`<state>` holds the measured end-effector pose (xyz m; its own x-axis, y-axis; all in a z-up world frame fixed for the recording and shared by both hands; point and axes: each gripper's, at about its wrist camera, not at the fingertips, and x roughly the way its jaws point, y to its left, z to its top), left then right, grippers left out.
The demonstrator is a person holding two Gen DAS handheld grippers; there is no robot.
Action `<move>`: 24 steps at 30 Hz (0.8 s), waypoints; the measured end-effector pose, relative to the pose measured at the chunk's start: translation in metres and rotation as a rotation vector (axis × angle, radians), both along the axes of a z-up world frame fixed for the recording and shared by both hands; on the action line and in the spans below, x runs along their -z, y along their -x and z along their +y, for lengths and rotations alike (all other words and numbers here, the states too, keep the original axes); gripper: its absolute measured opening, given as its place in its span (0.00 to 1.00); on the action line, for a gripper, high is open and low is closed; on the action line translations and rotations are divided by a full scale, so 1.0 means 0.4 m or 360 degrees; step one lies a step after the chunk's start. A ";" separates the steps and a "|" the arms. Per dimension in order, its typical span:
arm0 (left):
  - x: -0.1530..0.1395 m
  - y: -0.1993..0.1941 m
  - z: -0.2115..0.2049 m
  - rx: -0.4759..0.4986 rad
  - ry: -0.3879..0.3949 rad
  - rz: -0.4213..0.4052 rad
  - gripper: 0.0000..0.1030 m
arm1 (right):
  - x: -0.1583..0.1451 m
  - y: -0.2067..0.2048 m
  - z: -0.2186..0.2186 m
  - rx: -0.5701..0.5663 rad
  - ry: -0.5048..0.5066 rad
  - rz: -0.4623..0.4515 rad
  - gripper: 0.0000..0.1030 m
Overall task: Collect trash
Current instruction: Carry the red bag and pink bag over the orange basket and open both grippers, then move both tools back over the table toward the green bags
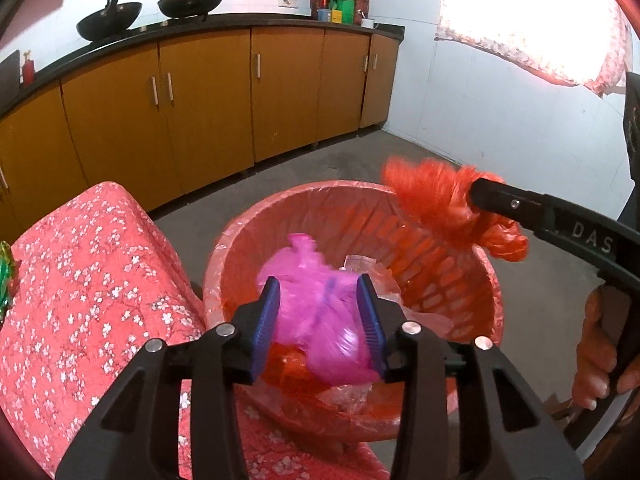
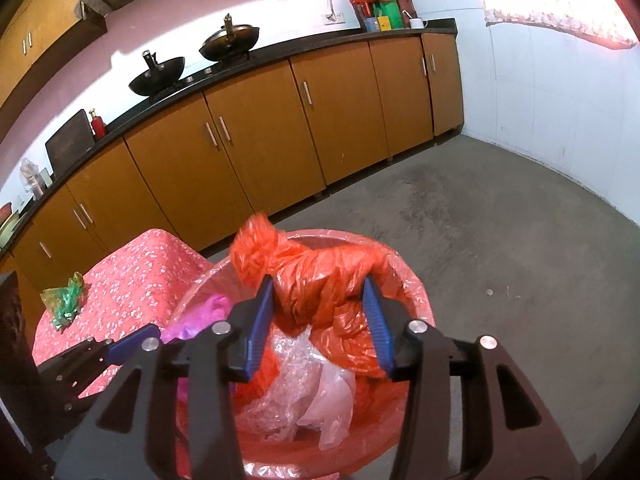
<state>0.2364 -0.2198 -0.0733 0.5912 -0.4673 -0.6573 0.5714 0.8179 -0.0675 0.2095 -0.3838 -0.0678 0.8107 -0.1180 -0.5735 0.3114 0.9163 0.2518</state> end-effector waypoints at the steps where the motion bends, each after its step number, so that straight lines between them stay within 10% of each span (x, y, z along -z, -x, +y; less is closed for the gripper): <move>1: 0.000 0.000 0.004 -0.0010 0.0000 -0.0002 0.40 | -0.001 0.001 -0.001 0.0002 0.0000 -0.0001 0.44; 13: -0.026 -0.017 0.159 -0.0261 0.0078 -0.0024 0.40 | -0.033 -0.005 0.040 -0.0055 0.0019 -0.0026 0.46; 24: -0.041 -0.001 0.534 -0.0747 -0.0020 -0.0211 0.41 | -0.099 -0.117 0.352 -0.0504 0.0052 -0.0054 0.47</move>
<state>0.2369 -0.0060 -0.0571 0.8153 -0.1224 -0.5659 0.1436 0.9896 -0.0072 0.2563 -0.2431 -0.0281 0.8287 0.1252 -0.5455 0.0016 0.9741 0.2259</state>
